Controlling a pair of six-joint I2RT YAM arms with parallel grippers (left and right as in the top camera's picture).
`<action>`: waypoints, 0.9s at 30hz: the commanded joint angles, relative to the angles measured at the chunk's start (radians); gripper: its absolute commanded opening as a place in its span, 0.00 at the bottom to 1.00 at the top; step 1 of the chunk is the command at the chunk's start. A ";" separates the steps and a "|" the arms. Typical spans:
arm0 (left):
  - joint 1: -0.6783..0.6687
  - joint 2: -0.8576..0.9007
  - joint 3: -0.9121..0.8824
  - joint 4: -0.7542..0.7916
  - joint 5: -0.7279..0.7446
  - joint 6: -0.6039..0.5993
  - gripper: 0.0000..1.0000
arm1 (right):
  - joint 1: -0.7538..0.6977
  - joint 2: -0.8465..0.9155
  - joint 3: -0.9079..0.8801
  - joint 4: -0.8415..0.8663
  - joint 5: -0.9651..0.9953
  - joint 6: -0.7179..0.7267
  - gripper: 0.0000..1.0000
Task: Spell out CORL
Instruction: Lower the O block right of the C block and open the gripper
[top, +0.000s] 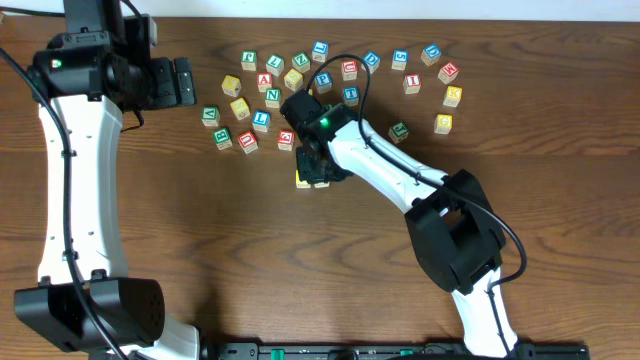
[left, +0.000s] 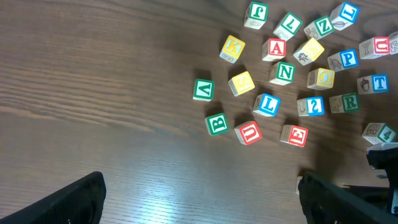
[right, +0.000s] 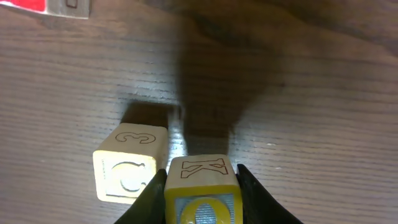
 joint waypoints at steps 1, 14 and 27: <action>-0.003 0.002 0.026 -0.002 0.005 0.006 0.98 | 0.006 0.002 -0.010 0.003 0.048 0.036 0.26; -0.003 0.002 0.026 -0.002 0.005 0.006 0.98 | 0.017 0.017 -0.016 0.014 0.059 0.050 0.40; -0.003 0.002 0.026 -0.002 0.005 0.006 0.97 | 0.004 0.016 -0.006 0.013 0.032 0.022 0.38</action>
